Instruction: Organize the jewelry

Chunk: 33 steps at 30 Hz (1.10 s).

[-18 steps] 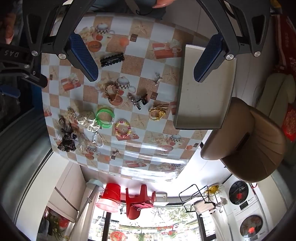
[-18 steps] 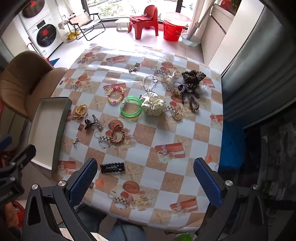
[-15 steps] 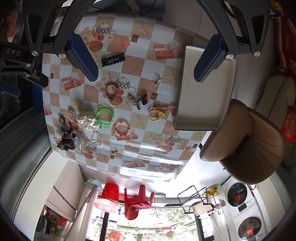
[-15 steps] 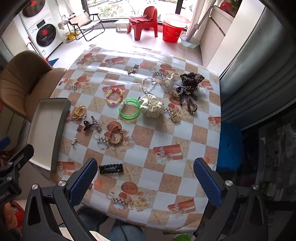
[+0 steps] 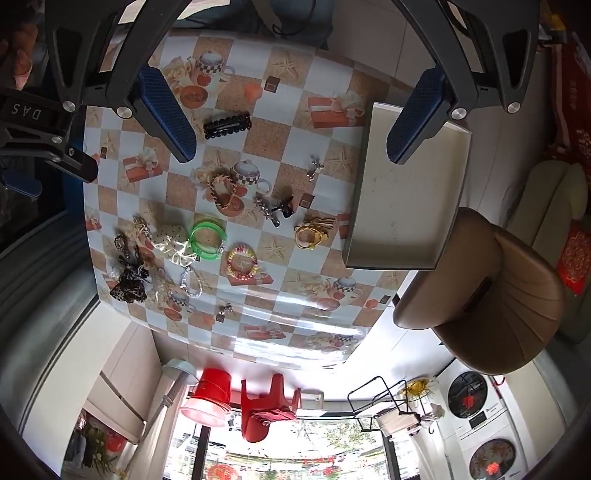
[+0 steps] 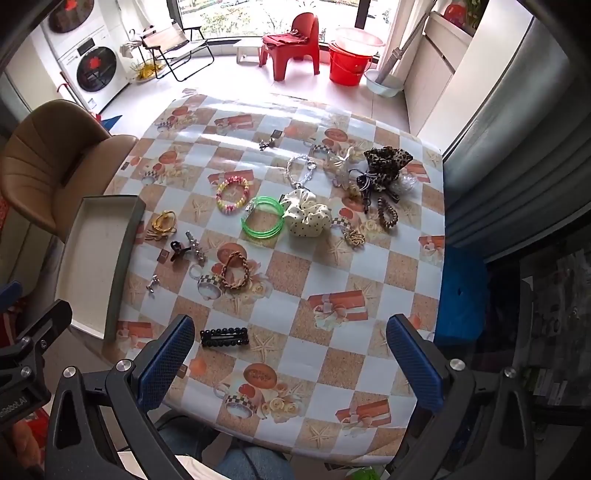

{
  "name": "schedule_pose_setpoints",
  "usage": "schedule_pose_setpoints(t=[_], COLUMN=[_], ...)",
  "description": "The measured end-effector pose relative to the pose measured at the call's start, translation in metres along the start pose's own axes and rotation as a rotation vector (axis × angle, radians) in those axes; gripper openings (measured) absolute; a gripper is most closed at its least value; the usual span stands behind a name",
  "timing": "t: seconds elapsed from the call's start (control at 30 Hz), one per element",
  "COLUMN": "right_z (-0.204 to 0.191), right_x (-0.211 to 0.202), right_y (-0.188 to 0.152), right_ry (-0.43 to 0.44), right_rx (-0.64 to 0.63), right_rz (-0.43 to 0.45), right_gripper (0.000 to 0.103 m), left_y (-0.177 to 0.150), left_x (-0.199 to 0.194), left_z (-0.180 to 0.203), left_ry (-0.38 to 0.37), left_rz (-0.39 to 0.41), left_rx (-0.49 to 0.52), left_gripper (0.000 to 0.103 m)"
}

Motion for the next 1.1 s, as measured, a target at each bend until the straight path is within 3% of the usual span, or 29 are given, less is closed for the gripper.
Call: schedule_pose_setpoints(t=[1.1], right_z=[0.0044], right_x=[-0.0022], right_y=[0.0067], right_ry=[0.005], right_rx=[-0.019], right_rz=[0.015], right_gripper=[0.103], left_y=[0.0077], left_x=[-0.0016], left_z=[0.0034], left_ry=[0.015], left_rz=[0.016], left_rx=[-0.023], left_gripper=[0.103])
Point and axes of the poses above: each gripper's, at about its wrist camera, not at the fingertips, and x roughly the way its jaws point, z to its right, y to its top, the point moved 2 cm from there along x, roughly the way its jaws point, and after that the axes turned 6 degrees about x, right-handed, at the moved point
